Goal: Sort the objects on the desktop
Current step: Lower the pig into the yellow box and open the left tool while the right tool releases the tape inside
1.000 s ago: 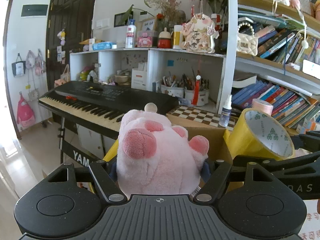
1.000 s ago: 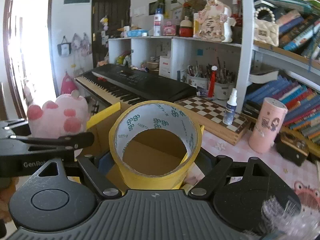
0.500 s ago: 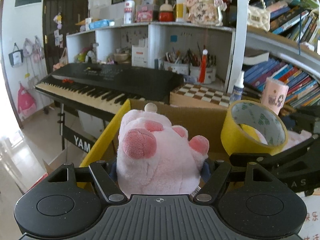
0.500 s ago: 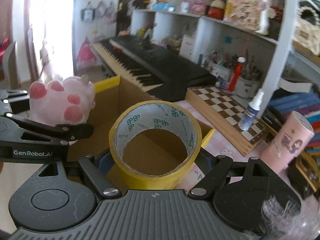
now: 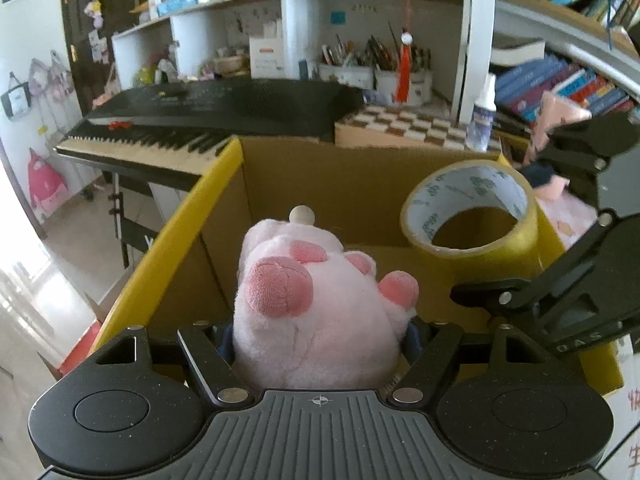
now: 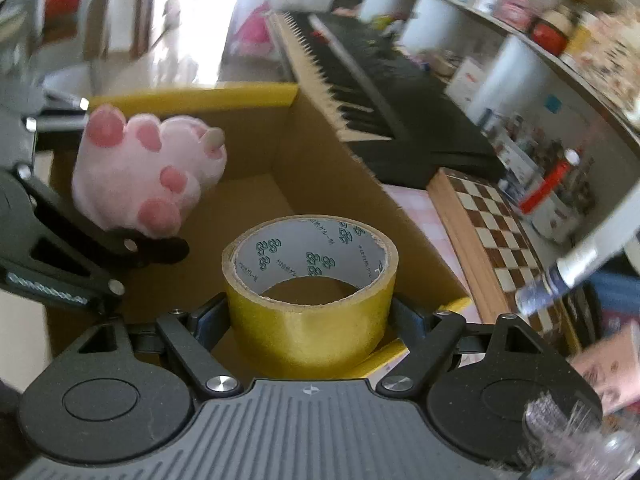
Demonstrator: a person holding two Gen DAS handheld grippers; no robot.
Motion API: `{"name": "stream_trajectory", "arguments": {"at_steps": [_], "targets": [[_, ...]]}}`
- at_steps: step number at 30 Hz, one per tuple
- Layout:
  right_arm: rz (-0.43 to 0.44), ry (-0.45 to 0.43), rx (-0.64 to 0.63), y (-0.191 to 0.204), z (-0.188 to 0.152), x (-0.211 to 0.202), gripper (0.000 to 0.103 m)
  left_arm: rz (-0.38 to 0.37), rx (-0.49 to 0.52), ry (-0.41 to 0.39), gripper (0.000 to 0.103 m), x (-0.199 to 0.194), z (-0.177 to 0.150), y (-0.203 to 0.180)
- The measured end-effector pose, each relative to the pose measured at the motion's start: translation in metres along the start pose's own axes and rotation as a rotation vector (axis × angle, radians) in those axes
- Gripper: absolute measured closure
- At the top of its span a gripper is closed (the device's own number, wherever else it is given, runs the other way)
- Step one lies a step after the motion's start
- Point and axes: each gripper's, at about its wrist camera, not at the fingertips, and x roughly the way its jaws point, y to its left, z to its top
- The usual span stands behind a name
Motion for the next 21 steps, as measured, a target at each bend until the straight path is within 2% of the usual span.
{"name": "stream_trajectory", "arguments": {"at_steps": [5,10,14,21], "targets": [[0.008,0.046,-0.163,0.008,-0.003,0.018,0.02,-0.007,0.032,0.03,0.027,0.007,-0.001,-0.007],[0.023,0.081,-0.26,0.014,-0.011,0.03,0.02,-0.006,0.049,0.047,0.025,0.012,-0.002,-0.011],[0.05,0.082,-0.26,0.012,-0.012,0.033,0.02,-0.001,0.056,0.049,0.024,0.013,-0.002,-0.012],[0.044,0.085,-0.268,0.01,-0.01,0.034,0.02,-0.002,0.039,0.028,0.021,0.009,-0.001,-0.01]]}}
